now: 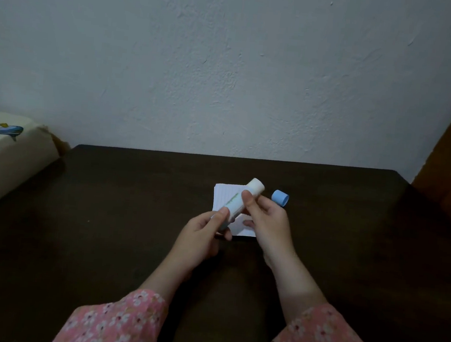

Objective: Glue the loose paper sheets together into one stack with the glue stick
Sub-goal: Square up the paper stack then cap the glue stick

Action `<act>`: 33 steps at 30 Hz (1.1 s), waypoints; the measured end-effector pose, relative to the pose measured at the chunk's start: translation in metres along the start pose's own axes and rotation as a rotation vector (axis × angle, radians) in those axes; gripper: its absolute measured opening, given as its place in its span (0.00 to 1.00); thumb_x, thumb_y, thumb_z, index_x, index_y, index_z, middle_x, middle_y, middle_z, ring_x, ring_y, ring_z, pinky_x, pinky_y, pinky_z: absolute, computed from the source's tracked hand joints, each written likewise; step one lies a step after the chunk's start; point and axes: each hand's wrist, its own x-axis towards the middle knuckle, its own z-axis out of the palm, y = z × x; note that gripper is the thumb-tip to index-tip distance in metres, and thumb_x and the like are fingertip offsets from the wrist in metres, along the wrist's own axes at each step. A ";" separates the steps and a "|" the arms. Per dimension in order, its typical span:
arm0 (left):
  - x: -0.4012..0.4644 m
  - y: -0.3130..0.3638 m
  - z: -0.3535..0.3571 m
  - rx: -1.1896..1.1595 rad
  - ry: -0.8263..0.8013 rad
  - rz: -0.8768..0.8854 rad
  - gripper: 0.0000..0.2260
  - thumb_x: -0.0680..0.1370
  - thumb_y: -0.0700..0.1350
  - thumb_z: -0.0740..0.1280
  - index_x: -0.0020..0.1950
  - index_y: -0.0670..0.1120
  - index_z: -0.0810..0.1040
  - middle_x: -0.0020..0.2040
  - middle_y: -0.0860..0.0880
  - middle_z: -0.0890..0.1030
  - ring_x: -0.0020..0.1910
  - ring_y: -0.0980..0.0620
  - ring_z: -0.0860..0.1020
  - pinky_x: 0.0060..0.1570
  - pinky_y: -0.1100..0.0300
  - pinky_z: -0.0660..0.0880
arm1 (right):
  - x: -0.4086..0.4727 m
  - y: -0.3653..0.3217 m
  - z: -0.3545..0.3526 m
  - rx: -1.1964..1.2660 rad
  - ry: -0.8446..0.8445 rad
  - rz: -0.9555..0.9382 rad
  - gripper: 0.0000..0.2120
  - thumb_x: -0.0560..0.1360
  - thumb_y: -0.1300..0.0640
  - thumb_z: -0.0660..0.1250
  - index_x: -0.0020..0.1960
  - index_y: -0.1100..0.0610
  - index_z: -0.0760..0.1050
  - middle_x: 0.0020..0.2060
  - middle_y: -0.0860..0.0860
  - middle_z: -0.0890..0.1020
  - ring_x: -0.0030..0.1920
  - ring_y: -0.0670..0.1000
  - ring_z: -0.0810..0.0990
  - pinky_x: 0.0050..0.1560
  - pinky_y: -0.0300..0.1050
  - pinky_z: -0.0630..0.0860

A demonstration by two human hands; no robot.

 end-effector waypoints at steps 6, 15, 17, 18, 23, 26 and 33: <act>0.011 0.000 -0.005 -0.133 0.115 -0.192 0.16 0.80 0.54 0.61 0.50 0.42 0.79 0.37 0.50 0.78 0.24 0.56 0.65 0.23 0.64 0.61 | 0.040 0.018 -0.027 -0.639 0.321 -0.263 0.12 0.79 0.49 0.63 0.58 0.53 0.77 0.58 0.49 0.73 0.58 0.45 0.71 0.53 0.36 0.69; 0.022 -0.003 -0.004 -0.140 0.168 -0.270 0.16 0.79 0.57 0.63 0.53 0.45 0.80 0.41 0.48 0.79 0.24 0.57 0.65 0.25 0.62 0.62 | 0.070 0.036 -0.041 -0.957 0.307 -0.135 0.22 0.79 0.54 0.63 0.72 0.50 0.65 0.70 0.49 0.69 0.70 0.50 0.66 0.69 0.50 0.62; 0.021 -0.003 -0.004 -0.129 0.164 -0.270 0.16 0.79 0.57 0.62 0.54 0.45 0.80 0.41 0.48 0.79 0.24 0.57 0.65 0.24 0.63 0.63 | 0.066 0.034 -0.039 -0.934 0.323 -0.104 0.22 0.79 0.54 0.64 0.71 0.49 0.67 0.67 0.49 0.72 0.66 0.51 0.69 0.68 0.49 0.66; 0.021 -0.003 -0.005 -0.126 0.163 -0.269 0.16 0.79 0.57 0.62 0.54 0.45 0.80 0.42 0.48 0.79 0.25 0.57 0.66 0.25 0.63 0.63 | 0.065 0.033 -0.039 -0.925 0.328 -0.093 0.22 0.78 0.55 0.65 0.71 0.49 0.67 0.66 0.49 0.72 0.66 0.51 0.69 0.67 0.49 0.68; 0.016 0.001 -0.008 -0.098 0.183 -0.273 0.18 0.78 0.57 0.62 0.52 0.43 0.80 0.35 0.49 0.78 0.26 0.56 0.66 0.26 0.62 0.64 | 0.057 0.031 -0.035 -0.794 0.299 -0.143 0.22 0.77 0.56 0.67 0.70 0.50 0.69 0.67 0.49 0.72 0.67 0.49 0.70 0.64 0.46 0.70; 0.012 0.003 -0.010 -0.089 0.168 -0.278 0.20 0.78 0.58 0.62 0.50 0.41 0.80 0.27 0.52 0.71 0.24 0.56 0.65 0.26 0.62 0.62 | 0.045 0.027 -0.034 -0.632 0.288 -0.145 0.22 0.76 0.56 0.68 0.69 0.51 0.71 0.65 0.49 0.74 0.63 0.46 0.73 0.57 0.40 0.72; -0.003 0.011 -0.017 -0.095 0.032 -0.125 0.16 0.78 0.54 0.63 0.42 0.42 0.76 0.29 0.49 0.65 0.25 0.54 0.60 0.26 0.60 0.55 | 0.003 -0.003 -0.024 -0.116 0.255 -0.176 0.20 0.77 0.57 0.66 0.68 0.46 0.70 0.54 0.43 0.75 0.48 0.40 0.76 0.48 0.35 0.74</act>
